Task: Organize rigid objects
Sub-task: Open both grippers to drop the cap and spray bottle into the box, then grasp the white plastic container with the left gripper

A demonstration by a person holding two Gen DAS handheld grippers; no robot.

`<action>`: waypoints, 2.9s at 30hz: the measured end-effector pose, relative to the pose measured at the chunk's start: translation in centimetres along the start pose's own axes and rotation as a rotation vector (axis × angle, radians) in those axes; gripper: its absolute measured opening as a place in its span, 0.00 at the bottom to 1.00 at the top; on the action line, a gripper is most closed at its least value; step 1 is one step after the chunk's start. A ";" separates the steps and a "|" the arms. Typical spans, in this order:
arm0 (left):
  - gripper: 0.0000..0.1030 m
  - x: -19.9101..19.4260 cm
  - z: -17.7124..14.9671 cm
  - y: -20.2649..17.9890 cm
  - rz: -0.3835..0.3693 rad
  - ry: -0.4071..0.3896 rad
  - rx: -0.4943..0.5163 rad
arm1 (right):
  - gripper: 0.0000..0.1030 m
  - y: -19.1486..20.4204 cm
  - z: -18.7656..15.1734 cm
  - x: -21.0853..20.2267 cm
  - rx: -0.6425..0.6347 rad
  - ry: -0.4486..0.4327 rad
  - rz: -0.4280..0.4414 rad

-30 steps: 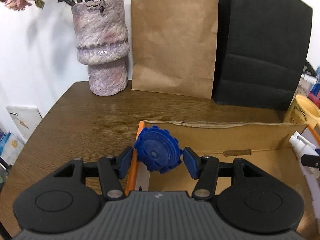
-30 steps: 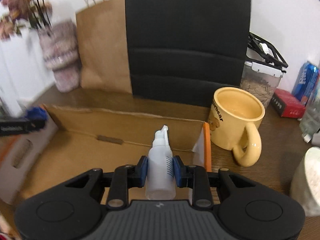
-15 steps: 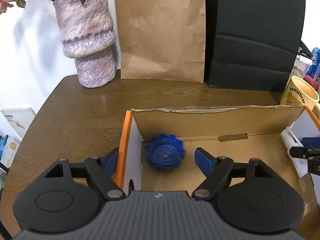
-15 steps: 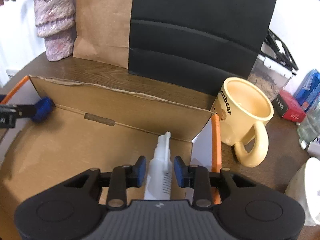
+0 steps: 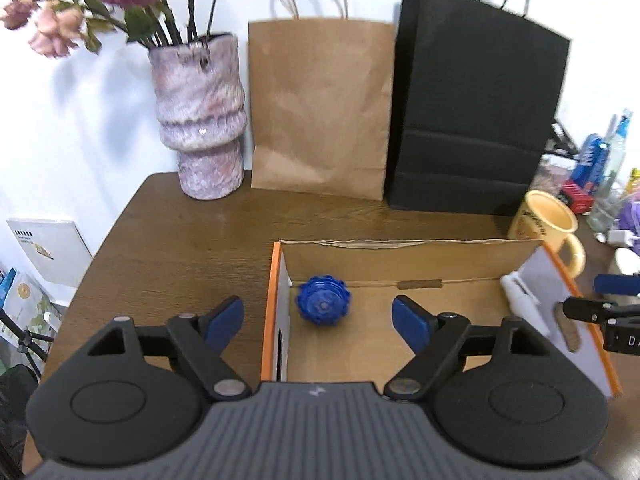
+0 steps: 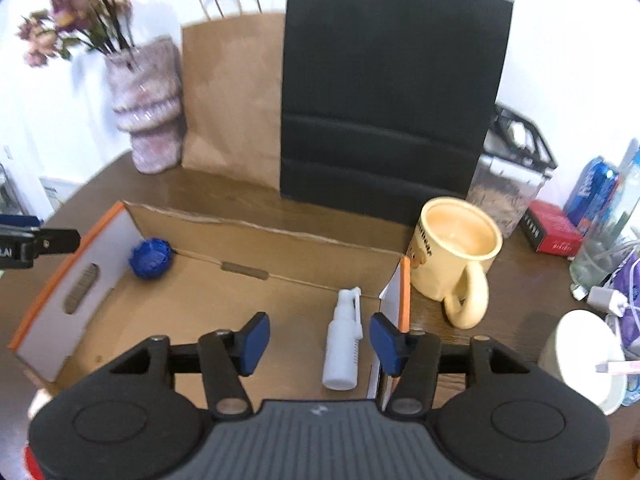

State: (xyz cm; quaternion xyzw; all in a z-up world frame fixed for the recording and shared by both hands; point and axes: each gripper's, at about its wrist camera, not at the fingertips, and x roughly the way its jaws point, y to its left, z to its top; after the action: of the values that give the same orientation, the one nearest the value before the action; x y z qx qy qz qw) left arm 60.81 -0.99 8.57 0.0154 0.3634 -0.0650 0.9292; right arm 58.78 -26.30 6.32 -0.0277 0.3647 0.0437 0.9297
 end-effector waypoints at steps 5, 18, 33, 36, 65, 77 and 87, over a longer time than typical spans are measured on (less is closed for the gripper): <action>0.83 -5.6 -2.0 -0.6 -0.002 -0.116 -0.001 | 0.63 0.4 -1.6 -5.7 0.011 -0.139 0.021; 0.86 -15.7 -10.3 -2.2 0.002 -0.387 -0.029 | 0.74 1.1 -9.7 -14.9 0.044 -0.420 0.053; 0.90 -23.2 -24.3 -4.5 0.027 -0.492 0.056 | 0.77 3.8 -24.7 -22.1 0.026 -0.555 0.137; 0.91 -25.1 -27.4 -5.5 0.010 -0.518 0.073 | 0.77 4.5 -28.2 -23.9 0.018 -0.554 0.132; 0.57 -13.5 -27.5 -10.2 -0.326 -0.205 -0.085 | 0.33 2.1 -28.5 -14.4 0.188 -0.306 0.229; 0.33 -10.6 -26.9 -9.3 -0.442 -0.134 -0.182 | 0.28 1.6 -27.3 -11.1 0.286 -0.244 0.337; 0.30 -14.8 -28.3 -9.3 -0.393 -0.258 -0.192 | 0.20 3.4 -28.2 -15.4 0.256 -0.336 0.317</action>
State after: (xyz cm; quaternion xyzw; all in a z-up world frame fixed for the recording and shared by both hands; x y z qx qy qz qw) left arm 29.74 -6.48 -1.99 -0.1522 0.2424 -0.2110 0.9346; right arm 28.11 -26.18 -3.89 0.1553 0.2077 0.1463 0.9546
